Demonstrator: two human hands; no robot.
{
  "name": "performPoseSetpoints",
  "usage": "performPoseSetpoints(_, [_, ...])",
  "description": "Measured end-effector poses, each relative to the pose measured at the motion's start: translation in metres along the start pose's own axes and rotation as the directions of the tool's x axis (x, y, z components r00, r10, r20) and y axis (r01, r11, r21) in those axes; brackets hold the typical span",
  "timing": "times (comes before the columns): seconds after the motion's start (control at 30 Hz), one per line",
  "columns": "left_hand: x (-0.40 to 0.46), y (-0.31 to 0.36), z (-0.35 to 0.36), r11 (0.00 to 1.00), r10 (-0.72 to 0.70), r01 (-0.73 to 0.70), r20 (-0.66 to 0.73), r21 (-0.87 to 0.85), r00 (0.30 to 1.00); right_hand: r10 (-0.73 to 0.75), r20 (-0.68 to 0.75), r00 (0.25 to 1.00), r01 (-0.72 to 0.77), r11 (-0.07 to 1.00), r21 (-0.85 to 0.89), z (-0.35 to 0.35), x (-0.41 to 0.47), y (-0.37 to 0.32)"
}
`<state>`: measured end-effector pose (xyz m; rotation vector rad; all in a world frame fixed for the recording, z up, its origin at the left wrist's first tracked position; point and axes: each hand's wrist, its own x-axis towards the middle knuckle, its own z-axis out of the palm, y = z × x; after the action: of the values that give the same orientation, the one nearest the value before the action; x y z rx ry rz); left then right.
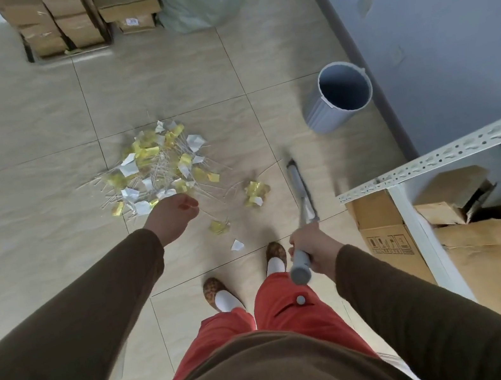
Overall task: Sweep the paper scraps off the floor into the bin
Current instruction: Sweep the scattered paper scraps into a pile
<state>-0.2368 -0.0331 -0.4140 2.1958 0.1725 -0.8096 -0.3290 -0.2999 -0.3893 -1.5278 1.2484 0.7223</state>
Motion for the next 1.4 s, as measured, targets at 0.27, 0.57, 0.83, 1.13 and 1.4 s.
performPoseSetpoints(0.27, [0.001,-0.015,-0.013,0.996,-0.006,0.007,-0.011,0.093,1.000,0.045,0.312,0.949,-0.119,0.968,0.222,0.095,-0.012,-0.020])
performPoseSetpoints(0.57, [0.000,-0.001,-0.014,0.998,-0.044,0.048,-0.078,0.049,0.996,0.023,0.439,0.898,-0.079,0.991,0.108,0.014,-0.033,-0.061])
performPoseSetpoints(0.83, [0.001,0.021,0.016,0.987,-0.163,0.162,-0.203,-0.023,0.965,0.007,0.474,0.880,0.217,0.883,-0.415,-0.102,-0.048,-0.108])
performPoseSetpoints(1.13, [-0.006,0.068,0.086,0.953,-0.283,0.242,-0.252,-0.183,0.925,0.399,0.572,0.716,0.208,0.661,-0.721,-0.117,-0.022,-0.152])
performPoseSetpoints(1.4, [-0.028,0.060,0.095,0.925,-0.364,0.305,-0.301,-0.224,0.882,0.661,0.386,0.644,0.130,0.403,-0.906,-0.087,0.047,-0.128])
